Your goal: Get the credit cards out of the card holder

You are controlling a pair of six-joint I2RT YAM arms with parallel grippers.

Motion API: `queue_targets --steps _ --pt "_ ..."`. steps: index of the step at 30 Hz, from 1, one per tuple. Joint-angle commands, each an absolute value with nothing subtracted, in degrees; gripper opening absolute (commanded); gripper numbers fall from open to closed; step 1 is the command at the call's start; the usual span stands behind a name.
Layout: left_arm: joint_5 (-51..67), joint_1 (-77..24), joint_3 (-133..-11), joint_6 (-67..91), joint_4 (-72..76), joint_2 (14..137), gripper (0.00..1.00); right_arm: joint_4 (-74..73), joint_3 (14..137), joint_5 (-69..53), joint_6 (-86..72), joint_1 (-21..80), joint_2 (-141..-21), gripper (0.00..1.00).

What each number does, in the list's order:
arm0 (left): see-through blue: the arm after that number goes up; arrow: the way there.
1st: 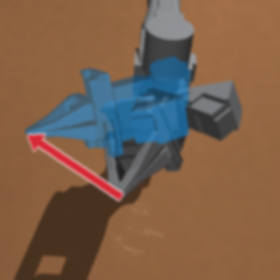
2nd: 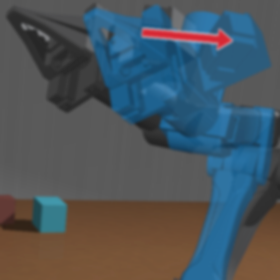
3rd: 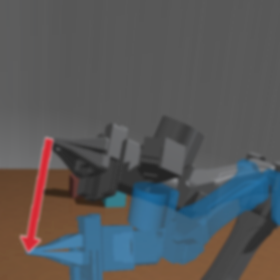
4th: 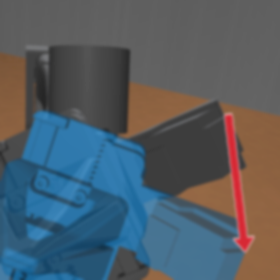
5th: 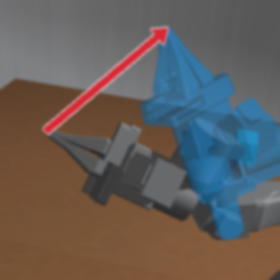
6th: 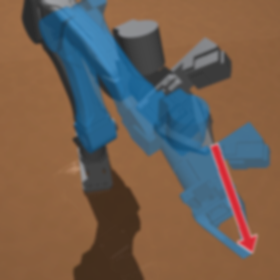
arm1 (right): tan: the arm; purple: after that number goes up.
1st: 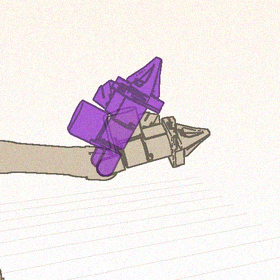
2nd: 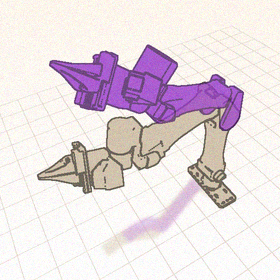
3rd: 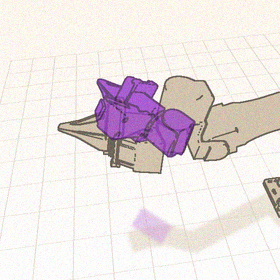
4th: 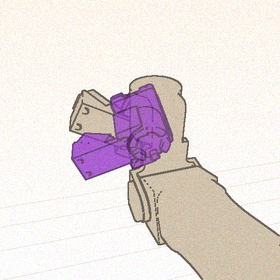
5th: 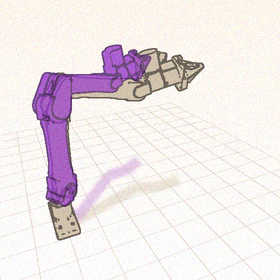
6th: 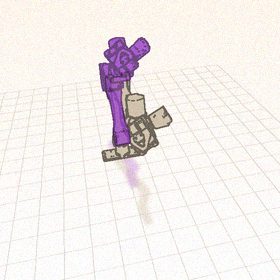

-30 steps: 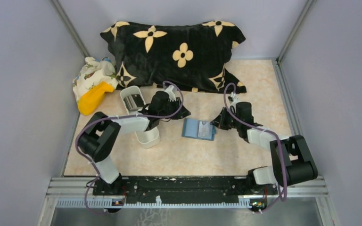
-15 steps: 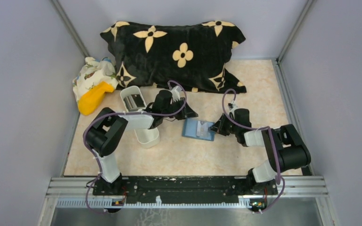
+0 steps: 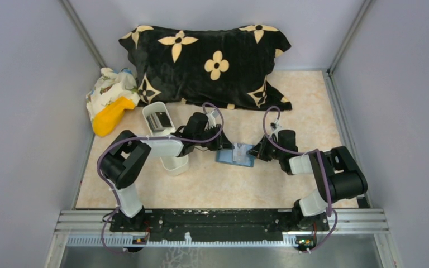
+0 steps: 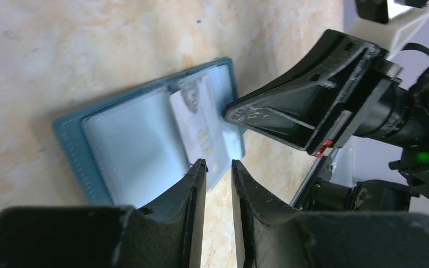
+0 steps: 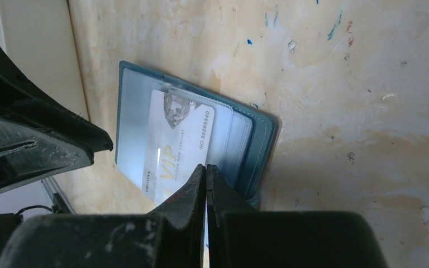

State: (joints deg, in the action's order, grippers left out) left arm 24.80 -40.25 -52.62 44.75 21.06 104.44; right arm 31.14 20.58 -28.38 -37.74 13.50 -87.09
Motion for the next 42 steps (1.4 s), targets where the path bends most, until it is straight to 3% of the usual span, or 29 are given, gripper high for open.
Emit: queue_targets --steps 1,5,10,20,28,42 --pt "19.8 -40.4 -51.6 43.2 14.7 101.2 0.30 32.9 18.6 -28.2 -37.4 13.9 -88.6 0.00" --pt "20.8 -40.4 -50.8 44.0 15.4 102.9 0.33 33.7 18.0 -28.4 -37.7 13.9 -88.7 0.00" --pt "25.2 -40.4 -50.1 47.2 22.5 107.1 0.51 34.7 17.8 -28.9 -37.9 13.9 -89.3 0.00" --pt "24.3 -40.4 -49.9 46.8 24.5 109.7 0.54 35.5 17.7 -29.1 -38.1 13.9 -90.4 0.00" --pt "26.8 -40.4 -50.7 48.5 27.8 111.2 0.48 36.5 17.5 -29.5 -38.5 14.0 -91.3 0.00" --pt "28.5 -40.4 -50.4 50.6 30.0 112.7 0.15 36.9 17.4 -29.6 -38.7 13.9 -92.0 0.00"
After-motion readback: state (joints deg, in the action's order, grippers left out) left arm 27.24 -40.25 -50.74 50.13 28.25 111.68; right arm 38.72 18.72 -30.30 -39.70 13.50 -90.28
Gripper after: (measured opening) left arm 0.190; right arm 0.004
